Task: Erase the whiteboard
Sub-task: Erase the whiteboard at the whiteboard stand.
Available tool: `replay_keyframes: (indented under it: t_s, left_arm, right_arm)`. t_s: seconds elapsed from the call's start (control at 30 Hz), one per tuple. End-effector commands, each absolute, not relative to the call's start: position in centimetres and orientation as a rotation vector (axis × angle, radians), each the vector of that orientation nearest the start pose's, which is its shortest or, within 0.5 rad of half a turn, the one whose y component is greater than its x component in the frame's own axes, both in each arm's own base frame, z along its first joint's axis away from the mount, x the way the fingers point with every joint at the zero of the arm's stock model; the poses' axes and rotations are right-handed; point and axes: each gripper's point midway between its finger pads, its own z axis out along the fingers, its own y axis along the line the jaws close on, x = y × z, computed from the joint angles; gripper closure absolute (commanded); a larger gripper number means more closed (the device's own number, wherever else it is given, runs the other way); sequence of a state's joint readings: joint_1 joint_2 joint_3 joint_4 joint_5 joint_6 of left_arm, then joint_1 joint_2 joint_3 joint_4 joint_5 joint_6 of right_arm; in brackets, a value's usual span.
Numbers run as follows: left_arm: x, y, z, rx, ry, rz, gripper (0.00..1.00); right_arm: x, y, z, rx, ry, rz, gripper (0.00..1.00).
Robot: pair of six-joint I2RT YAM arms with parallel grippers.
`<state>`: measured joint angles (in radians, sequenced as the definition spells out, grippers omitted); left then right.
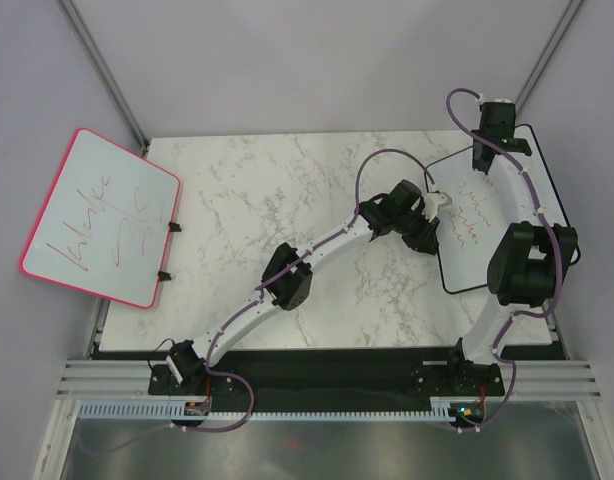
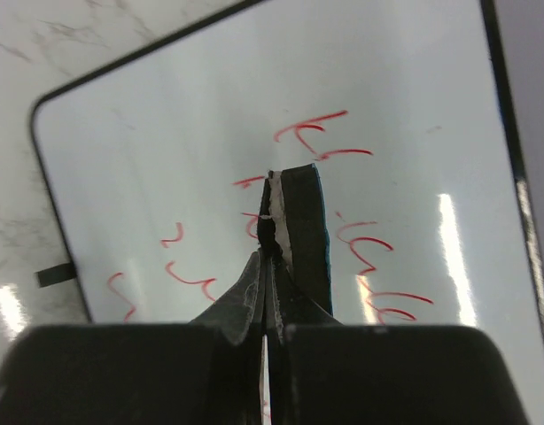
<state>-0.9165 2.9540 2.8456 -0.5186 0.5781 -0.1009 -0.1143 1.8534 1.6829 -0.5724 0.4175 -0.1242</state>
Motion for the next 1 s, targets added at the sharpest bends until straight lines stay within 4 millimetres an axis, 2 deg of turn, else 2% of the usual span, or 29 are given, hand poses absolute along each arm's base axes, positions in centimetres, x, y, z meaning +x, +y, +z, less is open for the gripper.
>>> replay_keyframes:
  t_s: [0.0,0.1,0.17,0.2,0.23,0.4,0.53,0.57,0.6,0.63,0.73,0.8,0.87,0.97]
  left_arm:
    - [33.7,-59.3,2.1,1.173,2.105,-1.173,0.98]
    - [33.7,-59.3,2.2,1.173,2.103,-1.173,0.98]
    - [33.7,-59.3,2.2,1.174,2.101,-1.175,0.98]
    - [33.7,-59.3,2.2,1.174,2.103,-1.175,0.98]
    - [33.7,-59.3,2.2,1.172,2.104,-1.175,0.98]
    - [33.8,-59.3,2.1,1.171,2.105,-1.172,0.98]
    - [33.7,-59.3,2.1,1.171,2.107,-1.172,0.98]
    - [33.8,-59.3,2.1,1.170,2.107,-1.170,0.98]
    - [33.8,-59.3,2.2,1.168,2.106,-1.171,0.98]
    - [33.8,-59.3,2.1,1.167,2.109,-1.174,0.98]
    - [33.7,-59.3,2.1,1.169,2.107,-1.175,0.98]
    - [33.8,-59.3,2.1,1.167,2.108,-1.174,0.98]
    - [33.8,-59.3,2.2,1.168,2.107,-1.176,0.98]
    - [33.8,-59.3,2.2,1.167,2.108,-1.174,0.98]
  right_arm:
    - [50.2,-8.4,22.1,0.131,2.202,-0.260,1.00]
    - [51.1,-8.3,21.4,0.157,2.205,-0.174,1.00]
    - [51.6,-9.1,20.2,0.189,2.218,-0.066,1.00]
    - [51.6,-10.4,19.4,0.299,2.219,-0.007,1.00]
    - [51.8,-10.3,18.9,0.312,2.213,0.065,1.00]
    - [51.7,-11.8,16.6,0.386,2.212,0.150,1.00]
    - [51.8,-12.9,16.8,0.458,2.185,0.191,1.00]
    - [51.4,-13.6,16.8,0.488,2.183,0.150,1.00]
    - [50.9,-13.9,18.0,0.493,2.157,0.126,1.00]
    - [50.4,-14.1,17.6,0.500,2.152,0.109,1.00]
    - [48.1,-15.6,18.5,0.575,2.111,0.034,1.00]
    - [46.5,-17.4,19.5,0.623,2.080,-0.064,1.00]
    - [45.3,-18.0,19.4,0.630,2.085,-0.100,1.00]
    - [44.1,-18.6,20.7,0.637,2.054,-0.103,1.00]
